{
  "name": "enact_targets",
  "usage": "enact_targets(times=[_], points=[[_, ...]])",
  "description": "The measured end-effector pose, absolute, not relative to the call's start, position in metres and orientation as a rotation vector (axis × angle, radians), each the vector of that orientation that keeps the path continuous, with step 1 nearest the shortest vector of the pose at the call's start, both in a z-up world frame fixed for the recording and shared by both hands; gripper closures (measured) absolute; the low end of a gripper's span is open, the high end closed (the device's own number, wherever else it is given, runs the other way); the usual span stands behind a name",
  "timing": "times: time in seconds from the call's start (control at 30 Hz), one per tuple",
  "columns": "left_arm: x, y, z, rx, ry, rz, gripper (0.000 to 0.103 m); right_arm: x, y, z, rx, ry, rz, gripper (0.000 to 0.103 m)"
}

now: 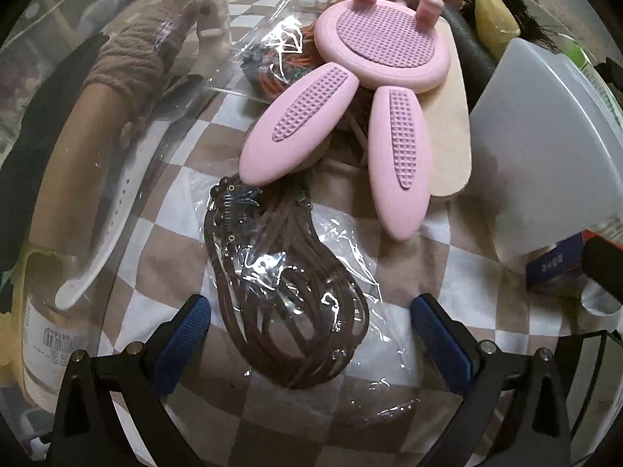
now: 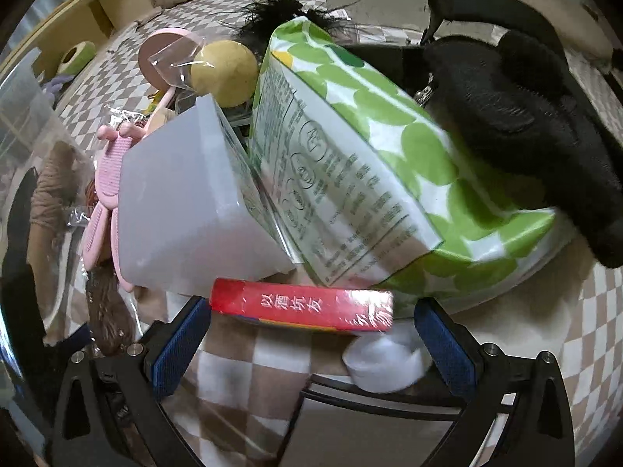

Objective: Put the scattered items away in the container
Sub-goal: 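Lower the left tool toward the bagged brown cord while the right tool approaches the red box, then close the left tool on the bagged cord while the right tool closes on the red box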

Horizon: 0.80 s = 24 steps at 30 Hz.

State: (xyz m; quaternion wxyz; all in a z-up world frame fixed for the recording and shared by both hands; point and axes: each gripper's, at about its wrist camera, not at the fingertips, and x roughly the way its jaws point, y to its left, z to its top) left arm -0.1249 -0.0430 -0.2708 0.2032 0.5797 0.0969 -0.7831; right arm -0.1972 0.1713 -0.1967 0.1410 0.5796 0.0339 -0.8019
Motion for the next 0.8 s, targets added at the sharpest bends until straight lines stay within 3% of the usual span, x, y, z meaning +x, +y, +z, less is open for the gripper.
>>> enact_targets(times=[0.23, 0.6, 0.7, 0.8], points=[[-0.127, -0.056, -0.271, 1.637, 0.323, -2.198, 0.000, -0.190, 0.156, -0.205, 1.672, 0.190, -2.317, 0.000], [-0.133, -0.076, -0.271, 1.702, 0.288, -2.264, 0.002, -0.196, 0.160, -0.217, 1.762, 0.160, -2.340, 0.000], [-0.133, -0.081, -0.270, 1.706, 0.283, -2.264, 0.012, -0.193, 0.158, -0.214, 1.741, 0.239, -2.366, 0.011], [-0.133, -0.093, -0.266, 1.711, 0.316, -2.291, 0.026, -0.191, 0.155, -0.212, 1.729, 0.282, -2.352, 0.011]])
